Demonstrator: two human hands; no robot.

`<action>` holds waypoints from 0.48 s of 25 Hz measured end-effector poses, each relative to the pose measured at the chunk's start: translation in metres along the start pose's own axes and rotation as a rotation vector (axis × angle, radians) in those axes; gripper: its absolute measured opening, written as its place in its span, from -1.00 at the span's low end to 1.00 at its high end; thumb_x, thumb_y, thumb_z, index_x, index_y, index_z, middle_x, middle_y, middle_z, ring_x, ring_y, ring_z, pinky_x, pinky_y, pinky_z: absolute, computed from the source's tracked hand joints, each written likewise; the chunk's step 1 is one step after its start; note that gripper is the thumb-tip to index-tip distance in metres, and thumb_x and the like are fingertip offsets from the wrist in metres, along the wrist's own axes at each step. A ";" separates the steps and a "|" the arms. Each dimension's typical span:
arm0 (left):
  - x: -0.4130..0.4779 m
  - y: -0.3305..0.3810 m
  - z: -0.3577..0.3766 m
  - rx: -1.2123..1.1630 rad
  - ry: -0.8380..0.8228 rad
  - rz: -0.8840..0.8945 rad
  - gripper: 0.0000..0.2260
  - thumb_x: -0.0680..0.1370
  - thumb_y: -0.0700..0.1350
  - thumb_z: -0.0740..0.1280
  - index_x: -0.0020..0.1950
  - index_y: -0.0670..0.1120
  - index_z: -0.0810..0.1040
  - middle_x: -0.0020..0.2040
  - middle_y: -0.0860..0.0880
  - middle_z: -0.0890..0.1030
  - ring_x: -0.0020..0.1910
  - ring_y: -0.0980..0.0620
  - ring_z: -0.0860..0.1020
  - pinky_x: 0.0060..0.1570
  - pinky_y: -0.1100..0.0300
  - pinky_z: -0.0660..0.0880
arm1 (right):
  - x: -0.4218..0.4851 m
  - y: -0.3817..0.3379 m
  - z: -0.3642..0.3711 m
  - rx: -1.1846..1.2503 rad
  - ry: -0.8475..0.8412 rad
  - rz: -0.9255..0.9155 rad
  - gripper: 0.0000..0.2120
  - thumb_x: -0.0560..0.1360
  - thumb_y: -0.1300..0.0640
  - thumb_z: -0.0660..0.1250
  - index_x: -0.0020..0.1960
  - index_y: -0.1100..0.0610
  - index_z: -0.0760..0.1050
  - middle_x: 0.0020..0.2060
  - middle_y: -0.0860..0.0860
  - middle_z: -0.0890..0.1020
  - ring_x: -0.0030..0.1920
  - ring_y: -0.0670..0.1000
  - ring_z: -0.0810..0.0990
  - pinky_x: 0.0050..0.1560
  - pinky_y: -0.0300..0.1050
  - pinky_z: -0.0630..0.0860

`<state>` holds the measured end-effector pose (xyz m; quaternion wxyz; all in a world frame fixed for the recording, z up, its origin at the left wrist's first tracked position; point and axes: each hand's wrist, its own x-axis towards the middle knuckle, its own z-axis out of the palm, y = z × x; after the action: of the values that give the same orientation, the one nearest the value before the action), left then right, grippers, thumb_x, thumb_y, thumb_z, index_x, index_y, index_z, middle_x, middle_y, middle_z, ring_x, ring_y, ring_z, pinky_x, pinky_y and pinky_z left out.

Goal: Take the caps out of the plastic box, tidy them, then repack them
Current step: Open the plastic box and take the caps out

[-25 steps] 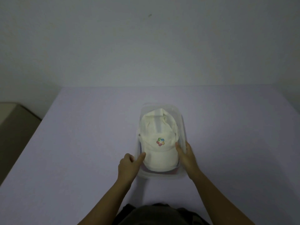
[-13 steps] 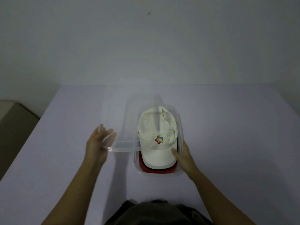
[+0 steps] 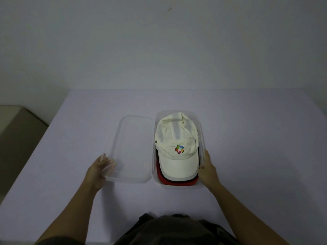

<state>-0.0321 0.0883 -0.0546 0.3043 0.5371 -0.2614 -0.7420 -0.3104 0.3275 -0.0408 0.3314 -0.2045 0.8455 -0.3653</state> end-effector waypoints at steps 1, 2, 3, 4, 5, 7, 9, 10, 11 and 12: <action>0.001 -0.005 -0.001 0.012 0.003 -0.012 -0.85 0.59 -0.24 0.17 -0.02 -0.04 0.50 -0.36 -0.06 0.68 -0.39 -0.01 0.66 -0.33 0.10 0.63 | 0.000 0.000 0.000 -0.003 0.000 -0.006 -0.35 0.56 0.27 0.20 0.52 0.11 -0.08 0.21 0.38 0.48 0.15 0.30 0.52 0.10 -0.03 0.45; 0.002 -0.009 -0.001 0.041 0.008 -0.009 -0.85 0.58 -0.24 0.20 0.04 -0.04 0.51 -0.30 -0.08 0.68 -0.34 -0.06 0.66 -0.29 0.04 0.62 | 0.000 0.000 0.000 -0.007 0.002 -0.016 -0.35 0.56 0.26 0.21 0.52 0.12 -0.07 0.20 0.38 0.49 0.14 0.30 0.52 0.10 -0.04 0.45; 0.005 -0.011 -0.004 0.108 0.036 0.010 -0.83 0.57 -0.23 0.24 0.13 -0.06 0.51 -0.23 -0.11 0.66 -0.28 -0.10 0.63 -0.25 0.01 0.60 | -0.001 0.000 0.001 -0.007 0.006 -0.026 -0.35 0.56 0.26 0.21 0.52 0.13 -0.06 0.20 0.37 0.49 0.14 0.30 0.52 0.09 -0.07 0.44; 0.008 -0.013 -0.007 0.208 0.057 0.032 -0.77 0.55 -0.21 0.28 0.20 -0.09 0.51 -0.16 -0.14 0.62 -0.24 -0.12 0.58 -0.23 0.03 0.56 | -0.001 0.000 0.002 0.000 0.011 -0.028 -0.35 0.56 0.24 0.22 0.52 0.14 -0.06 0.20 0.37 0.49 0.14 0.29 0.52 0.07 -0.10 0.43; 0.009 -0.015 -0.009 0.322 0.085 0.060 -0.70 0.53 -0.17 0.33 0.26 -0.14 0.50 -0.12 -0.16 0.58 -0.23 -0.11 0.53 -0.24 0.07 0.51 | -0.002 0.000 0.002 0.009 0.015 -0.029 -0.35 0.56 0.23 0.23 0.53 0.14 -0.05 0.20 0.36 0.49 0.15 0.29 0.52 0.06 -0.12 0.41; 0.006 -0.020 -0.009 0.567 0.145 0.137 -0.66 0.50 -0.11 0.37 0.25 -0.19 0.53 -0.11 -0.15 0.56 -0.21 -0.08 0.49 -0.21 0.09 0.45 | -0.002 -0.001 0.003 0.021 0.012 -0.032 -0.34 0.56 0.21 0.24 0.53 0.16 -0.05 0.20 0.34 0.50 0.16 0.28 0.51 0.05 -0.16 0.37; 0.000 -0.027 -0.008 0.808 0.193 0.267 -0.68 0.50 -0.08 0.38 0.18 -0.22 0.56 -0.05 -0.15 0.61 -0.10 -0.11 0.54 -0.10 0.07 0.46 | -0.002 -0.001 0.003 0.023 0.004 -0.036 -0.34 0.56 0.21 0.24 0.52 0.16 -0.06 0.19 0.33 0.51 0.15 0.28 0.52 0.01 -0.20 0.32; 0.000 -0.031 -0.008 0.912 0.200 0.334 -0.66 0.50 -0.06 0.37 0.18 -0.24 0.55 -0.01 -0.19 0.62 -0.03 -0.16 0.56 -0.06 0.06 0.47 | -0.002 0.000 0.002 0.021 0.003 -0.034 -0.34 0.56 0.22 0.24 0.52 0.15 -0.06 0.18 0.33 0.51 0.13 0.28 0.52 0.00 -0.21 0.31; 0.002 -0.035 -0.009 1.004 0.220 0.374 -0.62 0.51 -0.05 0.35 0.22 -0.27 0.52 0.07 -0.24 0.61 0.06 -0.22 0.56 0.01 0.02 0.48 | -0.002 0.001 0.002 0.011 0.004 -0.032 -0.34 0.55 0.25 0.23 0.52 0.15 -0.07 0.16 0.34 0.52 0.11 0.28 0.53 -0.03 -0.22 0.32; 0.005 -0.038 -0.009 1.077 0.250 0.383 -0.56 0.52 -0.03 0.34 0.28 -0.29 0.47 0.15 -0.30 0.57 0.15 -0.28 0.52 0.12 -0.06 0.45 | -0.002 0.002 0.003 -0.002 0.006 -0.031 -0.34 0.55 0.27 0.22 0.52 0.15 -0.07 0.14 0.36 0.53 0.10 0.29 0.54 -0.05 -0.22 0.32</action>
<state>-0.0315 0.1099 -0.0872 0.1455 0.6429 -0.6562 -0.3673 -0.3074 0.3284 -0.0433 0.3227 -0.2169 0.8436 -0.3705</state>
